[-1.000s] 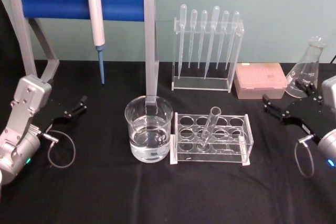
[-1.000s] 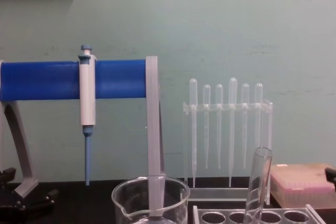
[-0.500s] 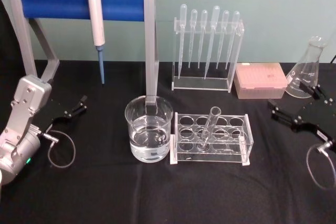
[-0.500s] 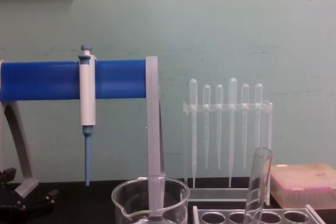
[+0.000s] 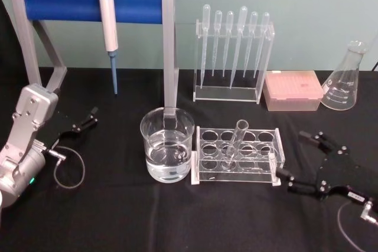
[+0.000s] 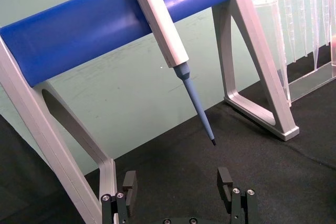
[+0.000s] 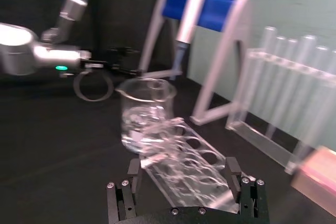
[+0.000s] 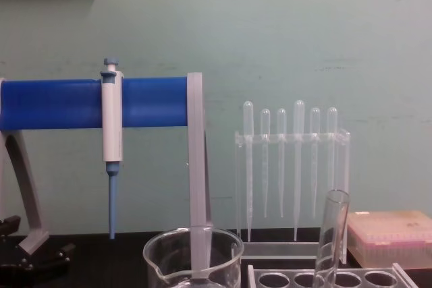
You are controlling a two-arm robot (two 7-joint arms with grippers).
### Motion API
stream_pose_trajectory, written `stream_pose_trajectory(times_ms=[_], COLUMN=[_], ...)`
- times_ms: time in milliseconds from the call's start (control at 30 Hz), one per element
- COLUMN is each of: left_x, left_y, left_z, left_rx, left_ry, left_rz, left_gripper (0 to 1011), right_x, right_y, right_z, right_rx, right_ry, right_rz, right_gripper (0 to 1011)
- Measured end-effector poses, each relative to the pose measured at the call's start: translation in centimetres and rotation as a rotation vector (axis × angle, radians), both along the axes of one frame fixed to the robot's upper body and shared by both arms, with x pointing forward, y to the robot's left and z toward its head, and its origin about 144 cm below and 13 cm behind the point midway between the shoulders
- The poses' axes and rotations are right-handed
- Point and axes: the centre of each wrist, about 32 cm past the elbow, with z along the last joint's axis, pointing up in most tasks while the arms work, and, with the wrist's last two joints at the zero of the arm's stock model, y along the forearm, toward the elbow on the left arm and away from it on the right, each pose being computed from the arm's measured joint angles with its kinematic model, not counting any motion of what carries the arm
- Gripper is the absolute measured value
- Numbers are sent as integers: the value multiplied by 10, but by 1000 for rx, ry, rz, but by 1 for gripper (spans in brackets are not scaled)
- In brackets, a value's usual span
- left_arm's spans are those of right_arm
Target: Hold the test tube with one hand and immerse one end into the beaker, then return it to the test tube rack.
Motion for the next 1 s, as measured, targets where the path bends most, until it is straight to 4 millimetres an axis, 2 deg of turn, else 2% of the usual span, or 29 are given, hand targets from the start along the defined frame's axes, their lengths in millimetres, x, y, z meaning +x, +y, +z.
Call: stream_pose_trajectory(times_ms=[333,1000], left_x=[0,0], left_y=[0,0], left_z=[0,0], left_rx=[0,0], left_ry=[0,0], left_rz=[0,0], left_gripper=[1000,1000], right_x=[30,66], right_y=[24,57], right_z=[2,4], right_rx=[-27,-12], right_ry=[-17,16], right_rz=[153,156], right_gripper=[1003,1003])
